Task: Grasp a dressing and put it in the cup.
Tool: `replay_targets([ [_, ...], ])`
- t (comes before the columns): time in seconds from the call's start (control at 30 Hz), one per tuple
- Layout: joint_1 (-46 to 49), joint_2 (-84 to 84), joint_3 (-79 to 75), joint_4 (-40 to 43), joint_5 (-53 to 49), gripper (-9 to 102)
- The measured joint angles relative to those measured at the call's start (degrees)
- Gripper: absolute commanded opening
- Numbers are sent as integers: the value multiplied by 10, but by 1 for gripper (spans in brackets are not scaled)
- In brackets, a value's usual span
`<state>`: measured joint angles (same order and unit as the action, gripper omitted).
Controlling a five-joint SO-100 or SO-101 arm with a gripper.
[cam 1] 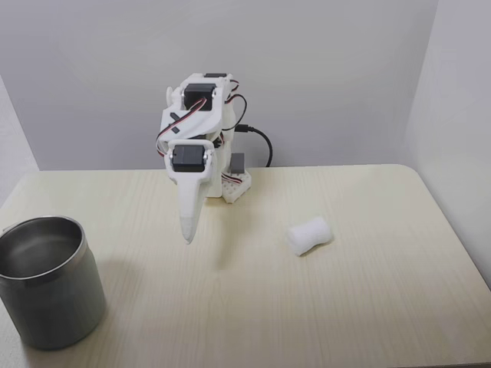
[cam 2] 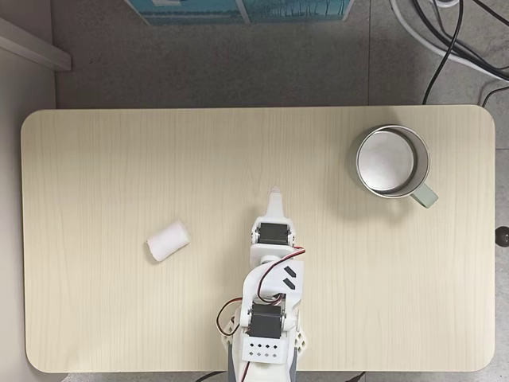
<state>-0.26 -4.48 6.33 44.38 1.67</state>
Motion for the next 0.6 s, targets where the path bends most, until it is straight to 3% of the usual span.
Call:
replay_targets([
  [0.6,0,0,0,0,-10,0],
])
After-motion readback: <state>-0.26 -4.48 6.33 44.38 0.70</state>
